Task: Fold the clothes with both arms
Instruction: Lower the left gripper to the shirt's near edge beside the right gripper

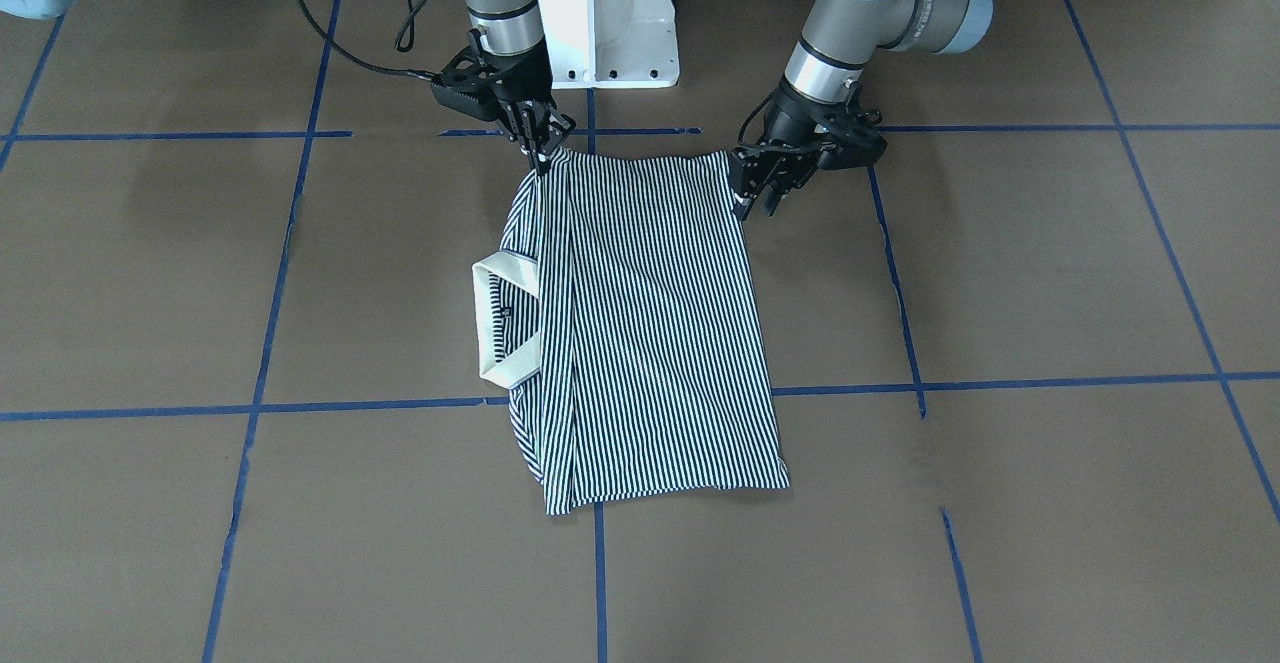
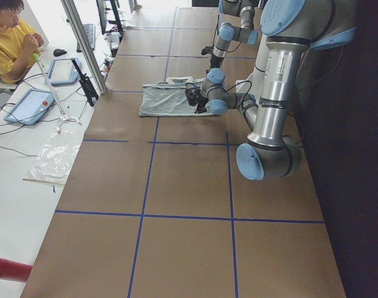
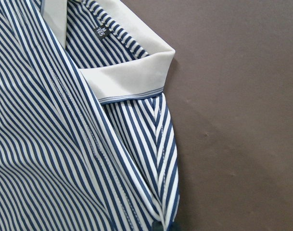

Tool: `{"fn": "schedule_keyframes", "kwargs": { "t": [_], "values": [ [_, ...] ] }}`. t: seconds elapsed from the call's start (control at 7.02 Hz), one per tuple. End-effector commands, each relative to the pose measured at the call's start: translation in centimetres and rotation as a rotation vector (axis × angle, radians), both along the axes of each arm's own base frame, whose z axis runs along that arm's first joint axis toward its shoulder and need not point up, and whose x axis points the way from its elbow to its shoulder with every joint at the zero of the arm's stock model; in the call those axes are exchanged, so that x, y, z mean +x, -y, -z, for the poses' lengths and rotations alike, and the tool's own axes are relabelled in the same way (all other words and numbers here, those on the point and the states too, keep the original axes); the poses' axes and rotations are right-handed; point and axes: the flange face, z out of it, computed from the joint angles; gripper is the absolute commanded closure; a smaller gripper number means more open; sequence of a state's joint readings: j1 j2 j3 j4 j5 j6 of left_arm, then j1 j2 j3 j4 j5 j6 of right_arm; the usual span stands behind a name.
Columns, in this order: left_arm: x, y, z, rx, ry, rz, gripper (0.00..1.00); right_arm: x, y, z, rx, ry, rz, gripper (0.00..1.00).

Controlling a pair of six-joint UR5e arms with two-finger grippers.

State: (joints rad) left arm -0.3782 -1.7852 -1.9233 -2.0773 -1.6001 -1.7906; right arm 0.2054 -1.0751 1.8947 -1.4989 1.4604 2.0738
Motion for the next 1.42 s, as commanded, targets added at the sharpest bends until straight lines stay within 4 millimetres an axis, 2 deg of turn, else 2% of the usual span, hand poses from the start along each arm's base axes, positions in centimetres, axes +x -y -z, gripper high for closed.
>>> {"fn": "schedule_keyframes", "kwargs": {
  "t": [0.0, 0.43, 0.85, 1.0, 1.14, 1.28],
  "values": [
    [2.3, -4.3, 0.2, -0.110, -0.009, -0.025, 0.50, 0.0, -0.1, 0.0, 0.000, 0.001, 0.001, 1.00],
    [3.9, -6.7, -0.3, -0.118, 0.004, -0.071, 0.52, 0.1, 0.0, 0.1, 0.001, 0.003, 0.000, 1.00],
    [4.3, -7.3, -0.9, -0.138, 0.055, -0.078, 0.52, 0.1, -0.1, 0.4, 0.001, 0.007, 0.001, 1.00],
    [4.4, -7.4, -0.7, -0.138, 0.055, -0.081, 0.60, 0.1, -0.1, 0.3, 0.001, 0.006, 0.001, 1.00],
    [4.4, -7.4, -0.6, -0.145, 0.052, -0.077, 0.74, 0.0, -0.1, 0.3, 0.002, 0.006, 0.000, 1.00],
    [4.3, -7.5, -0.4, -0.151, 0.045, -0.074, 1.00, 0.0, -0.1, 0.2, 0.002, 0.004, 0.002, 1.00]
  ]
}}
